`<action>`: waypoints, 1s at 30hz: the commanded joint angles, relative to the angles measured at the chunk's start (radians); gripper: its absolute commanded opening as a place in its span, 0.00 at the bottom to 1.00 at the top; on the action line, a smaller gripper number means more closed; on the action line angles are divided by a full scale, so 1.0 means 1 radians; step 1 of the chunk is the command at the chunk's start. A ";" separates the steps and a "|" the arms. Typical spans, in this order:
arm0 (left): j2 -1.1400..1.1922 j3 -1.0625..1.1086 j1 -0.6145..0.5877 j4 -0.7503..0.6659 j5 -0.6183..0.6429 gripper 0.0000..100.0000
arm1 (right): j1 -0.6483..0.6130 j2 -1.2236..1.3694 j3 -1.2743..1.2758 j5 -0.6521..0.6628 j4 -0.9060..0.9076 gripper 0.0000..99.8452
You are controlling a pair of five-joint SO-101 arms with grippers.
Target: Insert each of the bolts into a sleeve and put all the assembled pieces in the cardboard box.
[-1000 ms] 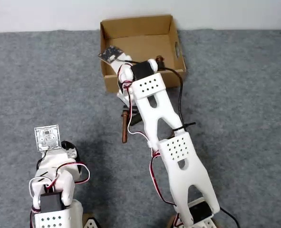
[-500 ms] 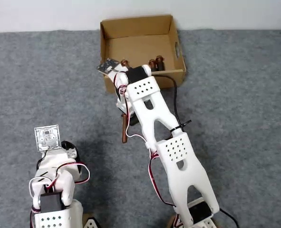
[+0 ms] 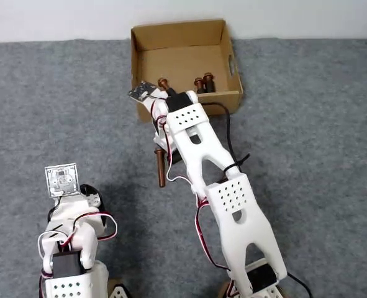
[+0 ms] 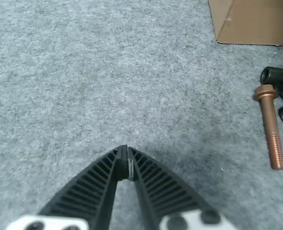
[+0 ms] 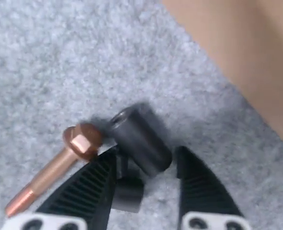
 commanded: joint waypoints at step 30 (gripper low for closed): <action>-0.003 -0.002 -0.009 -0.021 -0.009 0.00 | -0.035 -0.033 -0.199 0.178 0.062 0.15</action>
